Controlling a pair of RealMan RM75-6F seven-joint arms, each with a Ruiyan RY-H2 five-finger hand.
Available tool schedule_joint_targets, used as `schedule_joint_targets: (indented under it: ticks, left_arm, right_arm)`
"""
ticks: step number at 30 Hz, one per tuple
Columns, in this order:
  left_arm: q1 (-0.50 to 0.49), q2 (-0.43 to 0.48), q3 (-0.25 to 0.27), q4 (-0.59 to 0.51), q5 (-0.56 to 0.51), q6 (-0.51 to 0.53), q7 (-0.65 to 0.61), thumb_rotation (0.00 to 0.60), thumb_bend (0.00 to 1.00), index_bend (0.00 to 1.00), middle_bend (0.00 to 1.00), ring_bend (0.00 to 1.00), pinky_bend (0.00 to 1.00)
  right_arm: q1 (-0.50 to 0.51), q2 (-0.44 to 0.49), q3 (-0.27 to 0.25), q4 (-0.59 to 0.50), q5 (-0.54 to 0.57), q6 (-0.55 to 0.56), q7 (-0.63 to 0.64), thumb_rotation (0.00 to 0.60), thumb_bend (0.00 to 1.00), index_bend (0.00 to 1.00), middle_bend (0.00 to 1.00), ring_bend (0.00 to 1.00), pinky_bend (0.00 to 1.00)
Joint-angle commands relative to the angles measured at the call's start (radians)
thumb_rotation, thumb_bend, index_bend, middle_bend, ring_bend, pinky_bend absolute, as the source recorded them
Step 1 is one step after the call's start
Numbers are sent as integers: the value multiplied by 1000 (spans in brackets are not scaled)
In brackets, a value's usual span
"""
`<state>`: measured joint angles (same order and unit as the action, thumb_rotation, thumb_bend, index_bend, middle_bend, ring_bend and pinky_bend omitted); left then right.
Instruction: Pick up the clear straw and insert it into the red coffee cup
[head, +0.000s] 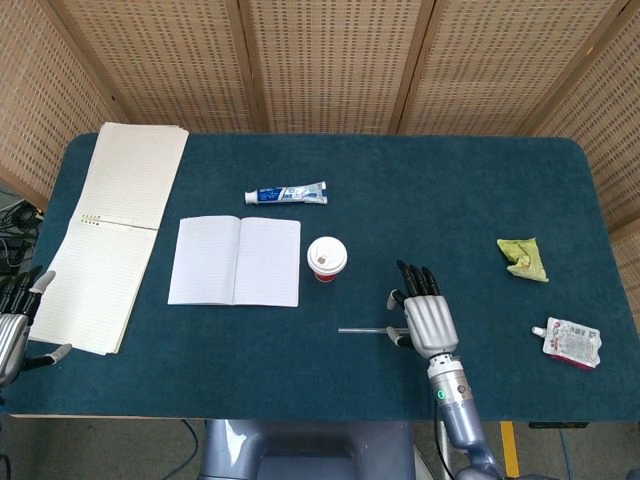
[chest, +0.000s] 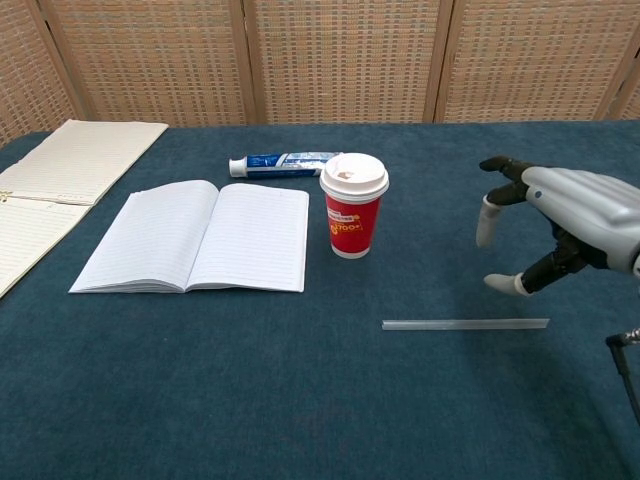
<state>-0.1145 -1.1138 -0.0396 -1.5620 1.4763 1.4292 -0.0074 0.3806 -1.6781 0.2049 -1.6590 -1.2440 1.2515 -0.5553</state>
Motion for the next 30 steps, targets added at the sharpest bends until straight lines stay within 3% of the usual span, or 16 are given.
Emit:
schedule_joint_targets:
  ticks: [1, 10, 30]
  left_arm:
    - [-3, 0, 0, 4, -5, -8, -4, 600, 60, 0, 0, 0, 0]
    - [-6, -1, 2, 0, -4, -14, -3, 600, 60, 0, 0, 0, 0]
    - [-13, -1, -3, 9, -28, -34, -14, 600, 60, 0, 0, 0, 0]
  right_arm:
    - [14, -32, -9, 34, 16, -14, 13, 600, 446, 511, 76, 0, 0]
    - [34, -101, -37, 100, 27, -36, 33, 600, 460, 505, 74, 0, 0]
    - [86, -159, -17, 189, 100, -108, 46, 600, 494, 529, 91, 0, 0]
